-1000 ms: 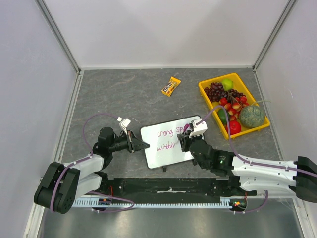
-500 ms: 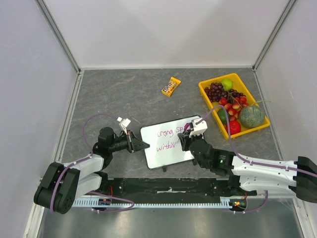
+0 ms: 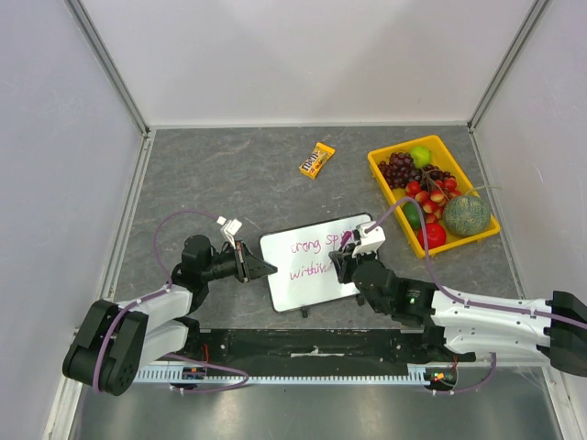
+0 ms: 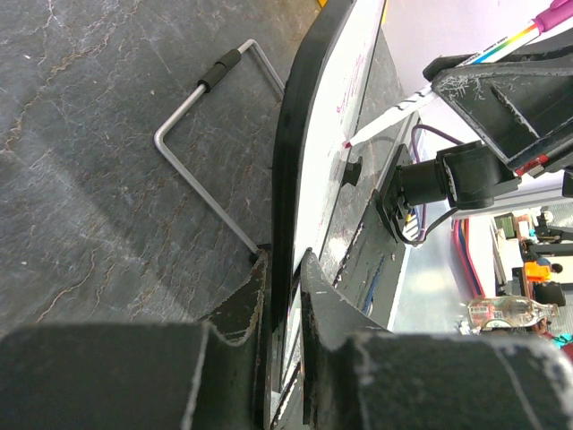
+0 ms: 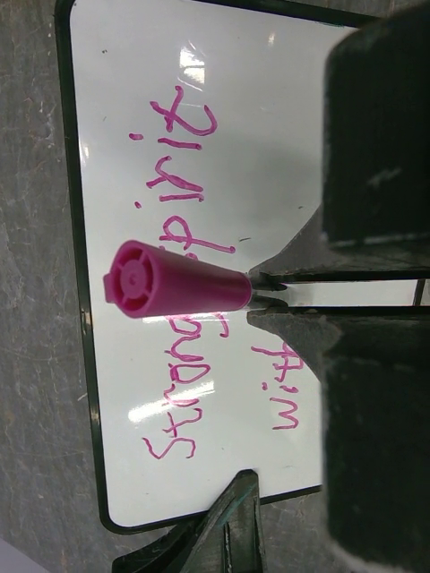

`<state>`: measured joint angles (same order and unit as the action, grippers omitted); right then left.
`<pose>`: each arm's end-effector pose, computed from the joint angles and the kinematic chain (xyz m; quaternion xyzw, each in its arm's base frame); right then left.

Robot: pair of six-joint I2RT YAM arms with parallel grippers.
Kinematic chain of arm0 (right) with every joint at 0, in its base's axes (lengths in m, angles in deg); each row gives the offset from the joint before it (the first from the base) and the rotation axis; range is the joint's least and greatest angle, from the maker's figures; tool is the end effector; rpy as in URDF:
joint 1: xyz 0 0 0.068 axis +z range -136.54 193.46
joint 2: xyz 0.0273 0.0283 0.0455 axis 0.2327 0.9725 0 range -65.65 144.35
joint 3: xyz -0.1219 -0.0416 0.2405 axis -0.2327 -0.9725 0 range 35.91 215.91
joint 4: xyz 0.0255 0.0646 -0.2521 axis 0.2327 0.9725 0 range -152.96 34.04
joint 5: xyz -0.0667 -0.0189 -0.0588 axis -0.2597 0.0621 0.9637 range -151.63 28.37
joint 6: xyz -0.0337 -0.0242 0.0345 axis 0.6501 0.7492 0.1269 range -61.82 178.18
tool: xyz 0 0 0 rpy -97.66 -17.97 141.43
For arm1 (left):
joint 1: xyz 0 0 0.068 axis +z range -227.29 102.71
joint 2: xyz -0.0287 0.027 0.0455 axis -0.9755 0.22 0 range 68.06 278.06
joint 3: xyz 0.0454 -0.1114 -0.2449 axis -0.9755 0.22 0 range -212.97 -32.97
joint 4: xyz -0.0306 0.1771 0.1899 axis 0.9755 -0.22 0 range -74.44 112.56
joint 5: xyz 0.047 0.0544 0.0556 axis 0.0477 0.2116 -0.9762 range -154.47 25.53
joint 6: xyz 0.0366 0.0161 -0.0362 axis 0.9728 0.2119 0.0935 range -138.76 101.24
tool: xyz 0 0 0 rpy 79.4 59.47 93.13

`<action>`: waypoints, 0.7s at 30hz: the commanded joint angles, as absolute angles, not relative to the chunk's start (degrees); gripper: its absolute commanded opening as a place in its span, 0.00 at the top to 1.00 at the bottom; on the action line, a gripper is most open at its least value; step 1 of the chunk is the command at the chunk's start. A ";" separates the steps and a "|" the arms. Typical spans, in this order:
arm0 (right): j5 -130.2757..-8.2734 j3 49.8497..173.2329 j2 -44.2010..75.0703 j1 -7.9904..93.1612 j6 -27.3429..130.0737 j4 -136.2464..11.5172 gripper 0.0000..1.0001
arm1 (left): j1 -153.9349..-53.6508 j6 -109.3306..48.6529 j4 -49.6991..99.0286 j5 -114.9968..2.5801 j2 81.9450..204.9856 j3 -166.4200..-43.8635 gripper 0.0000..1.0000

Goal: Write a sentence on the whiteboard
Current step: Write on the whiteboard marker without the cap.

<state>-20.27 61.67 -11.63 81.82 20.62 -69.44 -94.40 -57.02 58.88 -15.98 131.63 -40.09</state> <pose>0.0967 0.1797 0.2267 -0.0148 0.7994 0.2427 0.5495 0.1637 -0.0783 0.1453 0.0940 0.7780 -0.5407 0.3059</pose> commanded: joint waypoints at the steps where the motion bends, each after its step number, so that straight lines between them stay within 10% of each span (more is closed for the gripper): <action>1: -20.06 59.82 -11.77 81.40 19.42 -67.18 1.00 | -93.99 -54.79 56.22 -19.38 131.78 -39.12 0.98; 21: -18.31 62.80 -18.01 81.40 22.23 -65.51 1.00 | -93.99 -54.71 56.14 -19.38 131.78 -39.12 0.98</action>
